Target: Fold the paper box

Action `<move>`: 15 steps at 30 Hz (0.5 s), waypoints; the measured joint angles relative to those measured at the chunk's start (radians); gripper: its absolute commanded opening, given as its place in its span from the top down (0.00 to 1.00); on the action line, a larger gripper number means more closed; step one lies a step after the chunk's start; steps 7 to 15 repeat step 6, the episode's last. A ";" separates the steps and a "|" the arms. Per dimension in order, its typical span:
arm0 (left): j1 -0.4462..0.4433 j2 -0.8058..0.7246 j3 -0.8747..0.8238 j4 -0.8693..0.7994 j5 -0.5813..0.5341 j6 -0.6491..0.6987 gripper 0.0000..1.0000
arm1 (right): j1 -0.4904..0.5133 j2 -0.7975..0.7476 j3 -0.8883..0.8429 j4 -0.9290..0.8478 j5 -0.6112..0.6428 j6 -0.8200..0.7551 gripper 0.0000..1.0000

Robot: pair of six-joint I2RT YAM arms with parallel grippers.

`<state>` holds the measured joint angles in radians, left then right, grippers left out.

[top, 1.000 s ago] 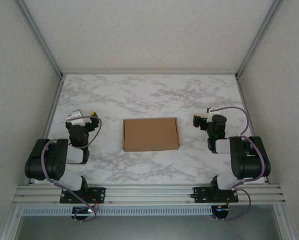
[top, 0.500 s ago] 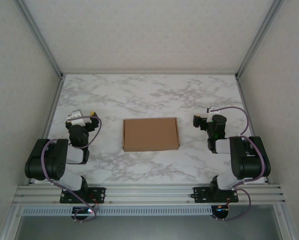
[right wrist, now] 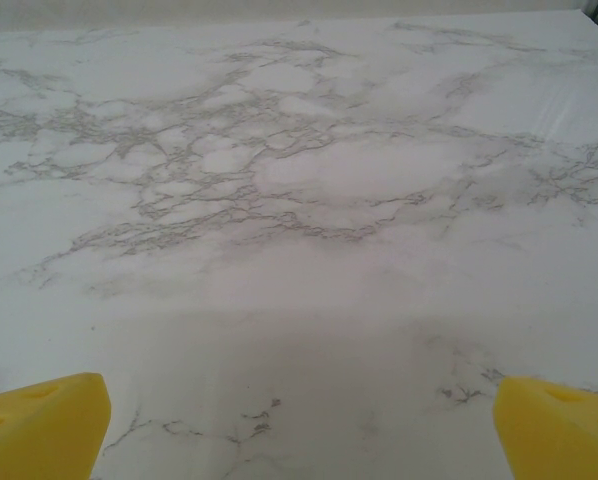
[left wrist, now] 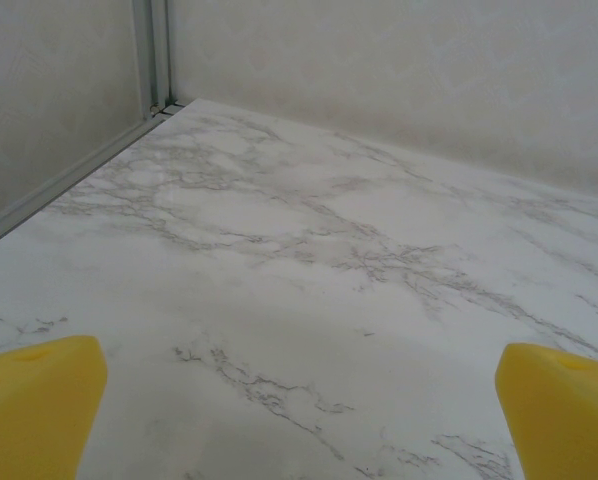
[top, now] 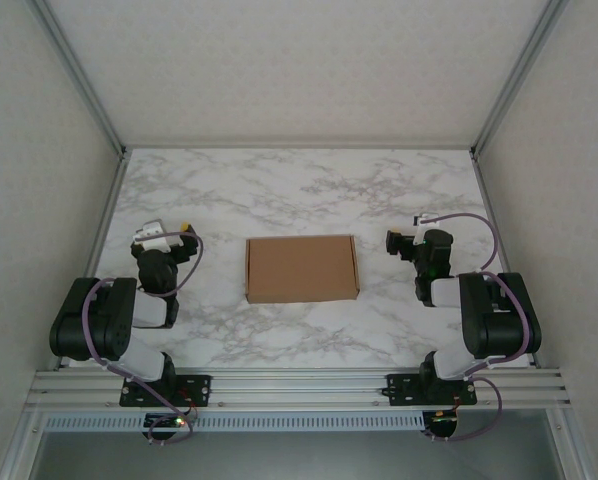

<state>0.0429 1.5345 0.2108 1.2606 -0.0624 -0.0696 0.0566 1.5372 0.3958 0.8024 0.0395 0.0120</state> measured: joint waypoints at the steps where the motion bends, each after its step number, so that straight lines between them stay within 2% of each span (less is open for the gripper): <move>1: 0.000 0.000 0.000 0.000 0.000 0.000 0.01 | 0.000 0.000 0.000 0.000 0.000 0.000 0.01; 15: 0.000 0.000 0.001 0.000 0.002 0.000 0.00 | 0.000 0.000 0.000 0.000 0.000 0.000 0.01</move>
